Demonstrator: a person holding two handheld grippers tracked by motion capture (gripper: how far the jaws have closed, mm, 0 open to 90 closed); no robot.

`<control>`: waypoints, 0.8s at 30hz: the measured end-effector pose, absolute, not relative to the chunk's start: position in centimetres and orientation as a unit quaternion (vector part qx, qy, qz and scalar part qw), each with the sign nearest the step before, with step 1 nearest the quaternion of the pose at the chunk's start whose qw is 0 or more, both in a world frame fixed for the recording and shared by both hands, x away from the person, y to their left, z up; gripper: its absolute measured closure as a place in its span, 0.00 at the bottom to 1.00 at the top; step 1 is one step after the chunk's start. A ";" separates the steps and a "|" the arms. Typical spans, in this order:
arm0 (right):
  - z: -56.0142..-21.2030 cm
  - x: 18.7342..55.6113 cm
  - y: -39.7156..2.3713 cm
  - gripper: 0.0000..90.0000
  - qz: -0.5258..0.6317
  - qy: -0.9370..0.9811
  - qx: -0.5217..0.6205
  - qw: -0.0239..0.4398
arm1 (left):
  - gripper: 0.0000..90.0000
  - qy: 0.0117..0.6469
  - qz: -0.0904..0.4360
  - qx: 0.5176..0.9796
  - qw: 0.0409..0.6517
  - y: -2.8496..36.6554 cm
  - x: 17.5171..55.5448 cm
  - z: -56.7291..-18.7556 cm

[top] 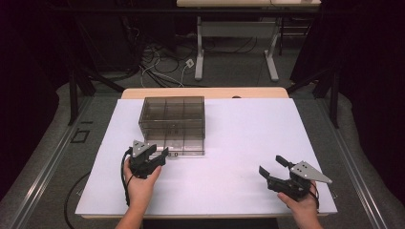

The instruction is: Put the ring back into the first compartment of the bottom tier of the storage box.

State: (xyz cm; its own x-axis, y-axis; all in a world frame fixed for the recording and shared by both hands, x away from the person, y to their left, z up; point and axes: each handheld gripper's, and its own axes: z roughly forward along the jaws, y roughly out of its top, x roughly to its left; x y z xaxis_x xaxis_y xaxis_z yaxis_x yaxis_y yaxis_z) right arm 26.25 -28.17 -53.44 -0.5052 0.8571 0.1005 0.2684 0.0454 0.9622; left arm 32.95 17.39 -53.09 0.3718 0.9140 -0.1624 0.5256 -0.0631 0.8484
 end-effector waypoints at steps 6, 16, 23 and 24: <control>-53.4 26.3 -28.1 0.23 0.550 0.671 0.419 0.269 | 0.60 0.521 0.207 0.702 0.439 17.0 32.8 -53.6; -53.4 26.3 -28.0 0.23 0.551 0.670 0.421 0.266 | 0.76 0.533 0.181 0.711 0.421 16.3 32.6 -54.3; -53.4 26.3 -28.2 0.23 0.548 0.673 0.418 0.268 | 0.89 0.536 0.172 0.719 0.407 15.5 32.7 -54.6; -53.4 26.4 -28.2 0.23 0.548 0.674 0.416 0.270 | 0.91 0.538 0.172 0.719 0.405 15.4 32.8 -54.7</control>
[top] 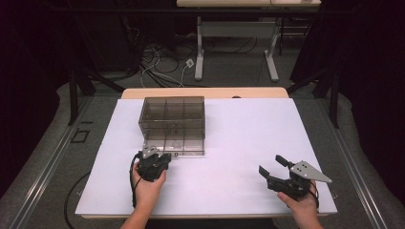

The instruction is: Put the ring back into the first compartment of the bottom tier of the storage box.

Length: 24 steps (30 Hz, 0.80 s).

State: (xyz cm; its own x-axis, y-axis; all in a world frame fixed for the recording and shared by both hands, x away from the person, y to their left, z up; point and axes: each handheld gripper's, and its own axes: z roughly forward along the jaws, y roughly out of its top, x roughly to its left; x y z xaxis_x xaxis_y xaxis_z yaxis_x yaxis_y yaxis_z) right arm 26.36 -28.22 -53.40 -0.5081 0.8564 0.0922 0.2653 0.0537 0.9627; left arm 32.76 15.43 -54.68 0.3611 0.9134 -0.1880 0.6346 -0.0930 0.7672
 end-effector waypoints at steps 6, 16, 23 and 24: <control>-53.5 26.4 -28.2 0.24 0.549 0.672 0.419 0.267 | 0.98 0.552 0.158 0.713 0.402 15.4 33.0 -55.0; -53.5 26.5 -28.2 0.23 0.548 0.672 0.419 0.268 | 1.00 0.565 0.160 0.711 0.386 15.6 33.6 -55.6; -53.5 26.5 -28.0 0.24 0.549 0.673 0.418 0.266 | 1.00 0.575 0.163 0.708 0.375 16.1 34.1 -56.1; -53.5 26.5 -28.0 0.23 0.550 0.673 0.418 0.266 | 1.00 0.576 0.163 0.709 0.373 16.2 34.2 -56.2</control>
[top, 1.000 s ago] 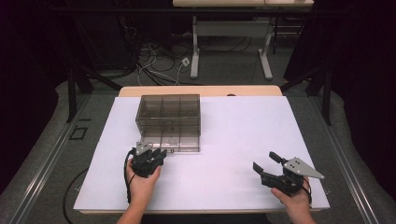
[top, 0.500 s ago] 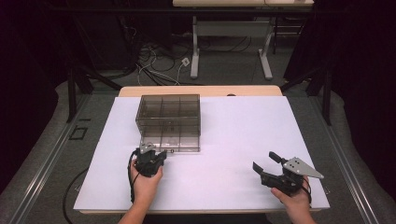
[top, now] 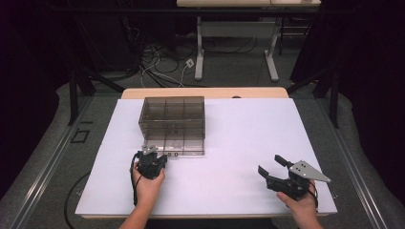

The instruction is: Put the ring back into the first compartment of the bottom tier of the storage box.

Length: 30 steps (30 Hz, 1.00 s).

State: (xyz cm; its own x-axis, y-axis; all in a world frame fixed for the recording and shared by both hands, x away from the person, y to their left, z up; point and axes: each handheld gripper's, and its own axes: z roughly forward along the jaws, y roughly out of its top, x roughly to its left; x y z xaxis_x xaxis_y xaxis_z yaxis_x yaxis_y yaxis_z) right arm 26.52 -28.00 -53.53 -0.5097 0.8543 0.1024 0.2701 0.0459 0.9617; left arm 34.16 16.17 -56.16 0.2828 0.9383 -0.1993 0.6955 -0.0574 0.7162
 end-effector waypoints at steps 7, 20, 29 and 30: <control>-53.5 26.5 -28.1 0.23 0.548 0.674 0.418 0.265 | 1.00 0.580 0.163 0.707 0.371 16.3 34.7 -56.5; -53.5 26.5 -28.0 0.24 0.548 0.674 0.418 0.265 | 1.00 0.583 0.164 0.705 0.370 16.2 35.0 -56.6; -53.5 26.5 -28.1 0.23 0.548 0.674 0.417 0.267 | 1.00 0.586 0.161 0.701 0.372 16.3 35.3 -56.6; -53.5 26.5 -28.1 0.23 0.547 0.675 0.417 0.267 | 1.00 0.587 0.161 0.701 0.372 16.3 35.3 -56.6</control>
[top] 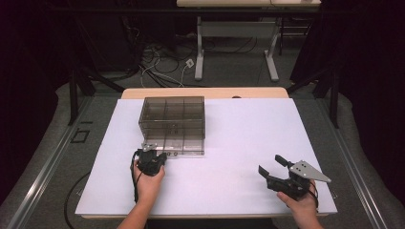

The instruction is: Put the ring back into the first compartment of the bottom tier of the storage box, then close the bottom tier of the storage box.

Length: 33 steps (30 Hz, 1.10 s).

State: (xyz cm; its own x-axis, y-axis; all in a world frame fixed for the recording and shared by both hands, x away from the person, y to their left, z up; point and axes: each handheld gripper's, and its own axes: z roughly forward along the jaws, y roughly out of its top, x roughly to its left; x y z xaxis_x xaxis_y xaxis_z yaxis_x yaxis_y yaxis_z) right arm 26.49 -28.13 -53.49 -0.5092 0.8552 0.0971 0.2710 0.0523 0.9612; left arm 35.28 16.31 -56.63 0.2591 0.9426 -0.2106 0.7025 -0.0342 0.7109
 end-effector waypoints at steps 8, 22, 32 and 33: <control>-53.4 26.5 -28.2 0.23 0.546 0.675 0.417 0.269 | 1.00 0.593 0.152 0.695 0.377 16.4 35.8 -56.6; -53.4 26.5 -28.3 0.23 0.545 0.678 0.415 0.266 | 1.00 0.600 0.146 0.689 0.380 16.3 36.9 -56.5; -53.5 26.6 -28.2 0.23 0.548 0.674 0.419 0.265 | 1.00 0.604 0.149 0.685 0.379 16.1 37.8 -56.4; -53.5 26.6 -28.1 0.23 0.551 0.672 0.419 0.264 | 1.00 0.606 0.149 0.682 0.382 16.1 37.9 -56.4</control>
State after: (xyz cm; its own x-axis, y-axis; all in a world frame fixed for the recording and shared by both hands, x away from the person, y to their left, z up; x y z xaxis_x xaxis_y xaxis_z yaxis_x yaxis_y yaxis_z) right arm 26.56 -28.12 -53.49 -0.5101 0.8535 0.1062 0.2720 0.0430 0.9613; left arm 37.92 16.06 -56.44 0.2222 0.9398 -0.2596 0.7126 0.0252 0.7012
